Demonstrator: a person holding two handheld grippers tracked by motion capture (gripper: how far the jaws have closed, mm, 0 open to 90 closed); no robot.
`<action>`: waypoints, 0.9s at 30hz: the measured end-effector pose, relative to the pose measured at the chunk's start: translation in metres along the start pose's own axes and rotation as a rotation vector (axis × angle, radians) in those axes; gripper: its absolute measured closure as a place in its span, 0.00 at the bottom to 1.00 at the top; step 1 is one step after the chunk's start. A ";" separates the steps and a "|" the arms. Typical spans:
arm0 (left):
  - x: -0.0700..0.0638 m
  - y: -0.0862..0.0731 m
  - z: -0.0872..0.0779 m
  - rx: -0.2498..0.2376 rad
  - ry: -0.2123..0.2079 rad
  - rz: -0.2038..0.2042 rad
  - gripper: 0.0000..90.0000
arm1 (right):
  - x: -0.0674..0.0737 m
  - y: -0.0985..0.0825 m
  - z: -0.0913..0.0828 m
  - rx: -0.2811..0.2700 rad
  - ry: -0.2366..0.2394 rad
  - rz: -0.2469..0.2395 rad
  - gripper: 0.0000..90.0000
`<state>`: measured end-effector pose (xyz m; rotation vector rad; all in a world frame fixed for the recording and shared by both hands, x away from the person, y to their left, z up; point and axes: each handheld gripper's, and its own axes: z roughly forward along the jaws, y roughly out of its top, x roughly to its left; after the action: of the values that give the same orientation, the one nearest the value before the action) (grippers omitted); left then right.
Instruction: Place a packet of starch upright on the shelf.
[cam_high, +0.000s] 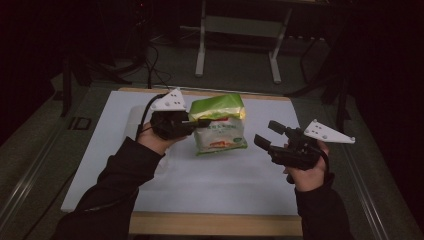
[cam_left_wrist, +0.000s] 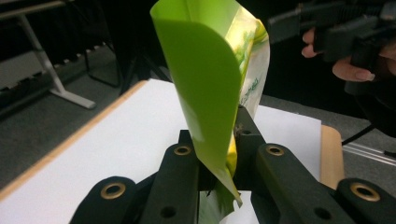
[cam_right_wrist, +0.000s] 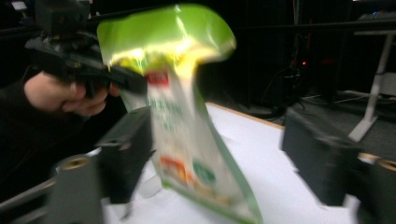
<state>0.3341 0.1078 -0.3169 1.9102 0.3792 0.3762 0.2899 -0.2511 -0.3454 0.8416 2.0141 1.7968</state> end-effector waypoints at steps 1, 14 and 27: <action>0.004 0.000 -0.004 -0.004 -0.003 0.006 0.93 | -0.001 -0.002 -0.001 -0.001 -0.005 -0.001 0.16; 0.058 -0.012 -0.051 -0.022 0.065 0.048 0.93 | -0.010 -0.017 -0.020 0.020 -0.016 0.007 0.16; 0.110 -0.052 -0.089 -0.064 0.134 -0.011 0.93 | -0.006 -0.031 -0.019 0.057 -0.004 0.023 0.16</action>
<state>0.3905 0.2476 -0.3254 1.8252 0.4612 0.5048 0.2765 -0.2715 -0.3739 0.8880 2.0703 1.7555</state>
